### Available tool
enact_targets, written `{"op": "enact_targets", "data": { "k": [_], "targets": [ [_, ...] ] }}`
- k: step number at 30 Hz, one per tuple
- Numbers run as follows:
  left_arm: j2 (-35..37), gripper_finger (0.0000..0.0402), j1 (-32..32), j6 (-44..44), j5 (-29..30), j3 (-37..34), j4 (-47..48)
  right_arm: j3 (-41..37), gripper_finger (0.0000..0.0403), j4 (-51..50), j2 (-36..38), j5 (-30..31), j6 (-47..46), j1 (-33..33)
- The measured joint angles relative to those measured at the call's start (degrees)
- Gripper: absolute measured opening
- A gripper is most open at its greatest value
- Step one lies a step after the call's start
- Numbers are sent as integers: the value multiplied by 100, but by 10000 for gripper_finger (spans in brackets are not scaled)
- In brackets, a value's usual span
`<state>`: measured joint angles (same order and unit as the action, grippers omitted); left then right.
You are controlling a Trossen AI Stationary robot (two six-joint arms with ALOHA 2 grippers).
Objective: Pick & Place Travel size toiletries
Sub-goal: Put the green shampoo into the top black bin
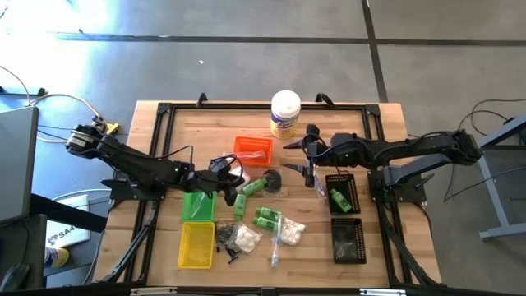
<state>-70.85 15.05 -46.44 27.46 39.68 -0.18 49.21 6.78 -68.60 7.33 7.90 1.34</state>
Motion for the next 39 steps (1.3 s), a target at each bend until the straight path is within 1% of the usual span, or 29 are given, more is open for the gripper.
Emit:
{"op": "enact_targets", "data": {
  "k": [6,15,20,25,29,33,38,39],
  "targets": [
    [-2,38,2,-196,-2,0,-1,0,243,368,-192,-22,119,-111],
    [-65,38,0,-337,-17,2,-33,0,243,204,-214,-24,74,-113],
    [-153,38,83,-487,-132,0,-26,0,243,201,-207,-19,114,-113],
    [-224,38,71,-799,-138,0,-12,0,243,188,-179,229,110,-113],
    [-220,38,72,-896,-138,25,26,0,243,79,-179,220,105,-113],
    [-299,38,74,-826,-133,320,96,0,243,-17,-179,158,101,-111],
    [-752,38,74,-497,-144,917,386,0,243,-32,-179,173,117,-113],
    [-843,38,74,-493,-168,1066,627,0,243,-50,-179,173,119,-113]
  ]
}}
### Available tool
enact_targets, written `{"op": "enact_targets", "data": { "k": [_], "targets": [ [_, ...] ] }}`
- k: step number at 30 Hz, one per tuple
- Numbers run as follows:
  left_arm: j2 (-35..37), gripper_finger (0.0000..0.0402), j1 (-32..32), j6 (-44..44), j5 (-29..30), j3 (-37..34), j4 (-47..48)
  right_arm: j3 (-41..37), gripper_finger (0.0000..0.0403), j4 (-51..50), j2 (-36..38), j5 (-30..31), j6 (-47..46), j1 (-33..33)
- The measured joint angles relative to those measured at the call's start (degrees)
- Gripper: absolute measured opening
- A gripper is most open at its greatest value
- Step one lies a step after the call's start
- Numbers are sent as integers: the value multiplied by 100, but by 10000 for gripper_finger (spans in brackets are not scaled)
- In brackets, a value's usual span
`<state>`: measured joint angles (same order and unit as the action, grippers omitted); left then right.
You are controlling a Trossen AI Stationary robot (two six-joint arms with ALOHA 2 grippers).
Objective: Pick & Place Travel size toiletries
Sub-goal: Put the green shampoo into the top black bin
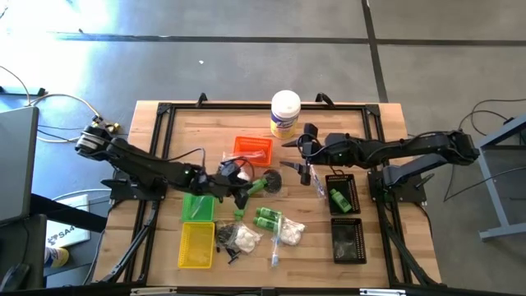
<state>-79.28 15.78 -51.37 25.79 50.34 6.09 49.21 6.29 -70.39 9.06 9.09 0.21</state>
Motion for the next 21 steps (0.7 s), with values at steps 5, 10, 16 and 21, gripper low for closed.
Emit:
{"op": "enact_targets", "data": {
  "k": [5,10,16,21],
  "targets": [
    [-482,38,1,-712,-43,788,1825,0,243,-91,0,-2,15,0],
    [-882,38,-1,-1577,-305,1175,2919,0,243,-178,-1,-1,18,0],
    [-1159,38,1,-1486,-647,1160,2612,0,243,-320,-2,-2,21,0],
    [-1183,38,-1,-947,-1059,1167,2669,0,243,-381,-2,-2,24,0]
  ]
}}
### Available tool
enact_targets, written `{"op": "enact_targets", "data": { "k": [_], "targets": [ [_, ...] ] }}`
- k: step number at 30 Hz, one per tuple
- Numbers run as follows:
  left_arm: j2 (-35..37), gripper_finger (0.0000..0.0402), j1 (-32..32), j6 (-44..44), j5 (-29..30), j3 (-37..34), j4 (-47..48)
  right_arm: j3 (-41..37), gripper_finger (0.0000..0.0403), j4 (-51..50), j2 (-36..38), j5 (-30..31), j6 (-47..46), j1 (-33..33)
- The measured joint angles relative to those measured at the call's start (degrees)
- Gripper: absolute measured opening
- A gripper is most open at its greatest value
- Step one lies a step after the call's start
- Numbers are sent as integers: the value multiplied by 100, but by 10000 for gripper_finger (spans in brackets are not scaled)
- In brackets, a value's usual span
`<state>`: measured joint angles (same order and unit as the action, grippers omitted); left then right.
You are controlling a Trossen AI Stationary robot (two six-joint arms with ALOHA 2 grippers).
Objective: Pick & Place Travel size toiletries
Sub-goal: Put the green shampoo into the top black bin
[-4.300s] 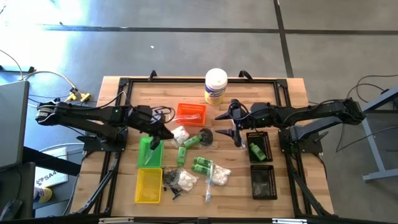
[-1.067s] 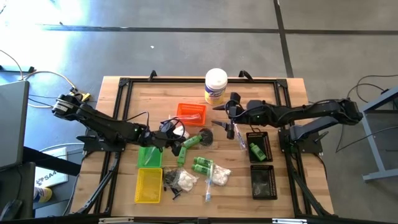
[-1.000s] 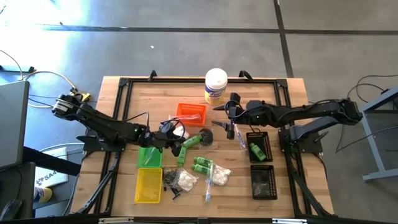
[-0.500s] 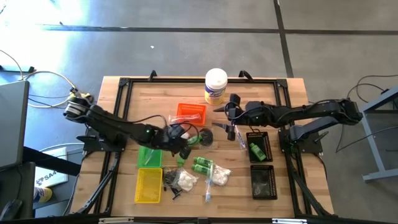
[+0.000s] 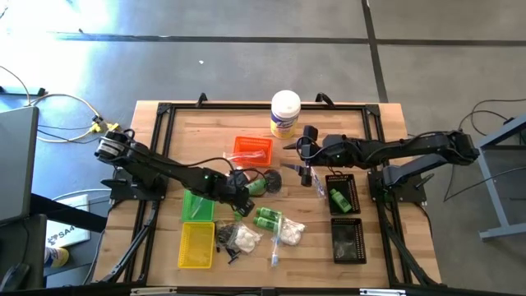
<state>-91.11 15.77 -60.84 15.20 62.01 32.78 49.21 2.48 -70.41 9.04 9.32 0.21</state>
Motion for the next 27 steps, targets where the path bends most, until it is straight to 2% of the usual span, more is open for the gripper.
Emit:
{"op": "enact_targets", "data": {
  "k": [6,12,27],
  "targets": [
    [6,38,0,-48,-576,-10,34,0,243,-59,2,-2,0,0],
    [4,55,-2,-135,-679,-10,51,0,243,-61,2,-2,2,0],
    [4,242,-2,-94,-671,-10,77,0,243,-61,2,-2,2,0]
  ]
}}
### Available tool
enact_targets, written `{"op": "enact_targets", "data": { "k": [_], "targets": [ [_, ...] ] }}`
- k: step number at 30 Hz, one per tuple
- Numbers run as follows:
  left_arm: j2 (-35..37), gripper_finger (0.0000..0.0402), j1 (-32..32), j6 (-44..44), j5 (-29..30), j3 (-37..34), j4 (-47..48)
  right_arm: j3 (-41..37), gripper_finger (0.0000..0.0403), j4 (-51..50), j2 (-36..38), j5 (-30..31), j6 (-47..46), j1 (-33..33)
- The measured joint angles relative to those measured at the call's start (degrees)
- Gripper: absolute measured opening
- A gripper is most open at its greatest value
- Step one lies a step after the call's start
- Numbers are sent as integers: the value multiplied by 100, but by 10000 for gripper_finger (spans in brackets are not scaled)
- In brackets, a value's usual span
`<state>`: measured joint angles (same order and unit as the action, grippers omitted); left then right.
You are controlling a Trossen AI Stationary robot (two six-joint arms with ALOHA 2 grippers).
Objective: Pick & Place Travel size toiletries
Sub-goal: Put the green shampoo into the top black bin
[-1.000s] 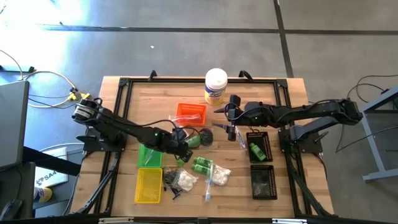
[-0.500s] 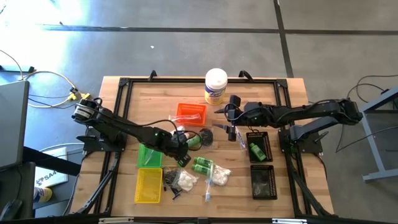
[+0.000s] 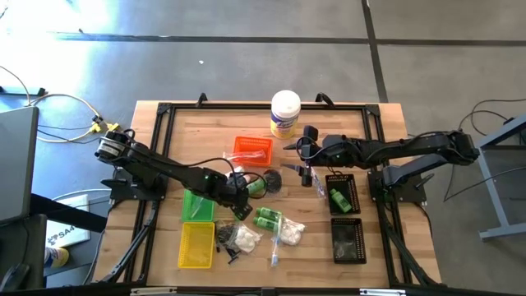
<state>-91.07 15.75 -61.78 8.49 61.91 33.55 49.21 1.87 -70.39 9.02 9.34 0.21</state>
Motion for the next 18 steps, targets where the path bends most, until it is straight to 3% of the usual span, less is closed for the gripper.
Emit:
{"op": "enact_targets", "data": {
  "k": [5,18],
  "targets": [
    [0,268,0,0,0,0,-3,0,243,0,0,0,2,0],
    [-98,271,-74,-410,286,0,-80,0,243,-2,0,0,4,0]
  ]
}}
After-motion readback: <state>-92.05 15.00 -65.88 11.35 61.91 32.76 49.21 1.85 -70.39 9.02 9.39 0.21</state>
